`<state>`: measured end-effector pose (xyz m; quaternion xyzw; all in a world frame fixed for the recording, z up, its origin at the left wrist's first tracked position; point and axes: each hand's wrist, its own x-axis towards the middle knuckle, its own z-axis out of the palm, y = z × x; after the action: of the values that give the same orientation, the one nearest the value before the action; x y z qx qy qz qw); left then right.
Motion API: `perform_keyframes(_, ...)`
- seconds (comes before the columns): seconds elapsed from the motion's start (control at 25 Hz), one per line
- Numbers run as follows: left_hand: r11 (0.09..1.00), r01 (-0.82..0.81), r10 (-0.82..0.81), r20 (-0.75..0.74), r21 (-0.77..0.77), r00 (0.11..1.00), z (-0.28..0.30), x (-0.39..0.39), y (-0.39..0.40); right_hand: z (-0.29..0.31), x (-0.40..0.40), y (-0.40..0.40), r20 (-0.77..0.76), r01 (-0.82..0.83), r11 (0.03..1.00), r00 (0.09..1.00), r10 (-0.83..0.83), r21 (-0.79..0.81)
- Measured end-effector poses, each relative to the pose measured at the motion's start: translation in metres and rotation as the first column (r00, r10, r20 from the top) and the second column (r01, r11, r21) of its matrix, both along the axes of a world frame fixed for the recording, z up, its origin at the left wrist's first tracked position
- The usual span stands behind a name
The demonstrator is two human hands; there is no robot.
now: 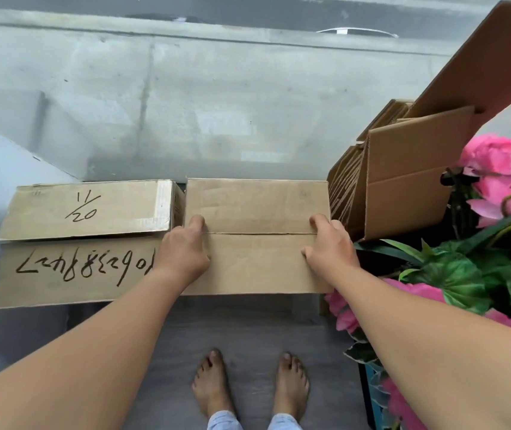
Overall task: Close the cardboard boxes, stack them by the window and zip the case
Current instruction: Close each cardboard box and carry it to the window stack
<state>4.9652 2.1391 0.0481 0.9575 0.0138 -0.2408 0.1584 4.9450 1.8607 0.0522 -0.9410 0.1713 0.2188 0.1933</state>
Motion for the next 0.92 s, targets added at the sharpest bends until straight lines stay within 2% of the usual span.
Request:
perform_keyframes(0.12,1.0,0.007,-0.007,-0.007,0.002,1.0,-0.003,-0.001,-0.001,-0.002,0.004,-0.004,0.033,-0.011,1.0,0.999,0.011,-0.001)
perform_keyframes(0.28,0.997,0.049,-0.048,-0.02,0.065,0.999,0.001,-0.003,-0.005,0.001,0.006,0.0,-0.065,-0.051,0.998,0.997,0.05,-0.021)
perform_keyframes(0.4,0.985,0.079,-0.083,0.02,0.152,0.996,0.026,-0.004,-0.009,0.023,0.007,-0.002,-0.12,-0.079,0.997,0.99,0.077,-0.019)
perform_keyframes(0.48,0.979,0.097,-0.097,-0.006,0.18,0.995,0.055,-0.002,-0.014,0.047,0.009,-0.006,-0.116,-0.093,0.996,0.989,0.093,0.007)
perform_keyframes(0.6,0.975,0.155,-0.15,-0.043,0.156,0.988,0.123,0.009,-0.025,0.112,0.016,-0.016,-0.091,-0.084,0.992,0.992,0.093,0.091)
perform_keyframes(0.76,0.979,0.191,-0.191,-0.013,0.073,0.982,0.234,0.023,-0.045,0.221,0.02,-0.025,-0.064,-0.038,0.983,0.997,0.05,0.181)
perform_keyframes(0.92,0.972,0.231,-0.23,0.02,-0.036,0.973,0.344,0.028,-0.075,0.326,-0.002,-0.035,0.04,-0.02,0.984,0.999,0.013,0.175)
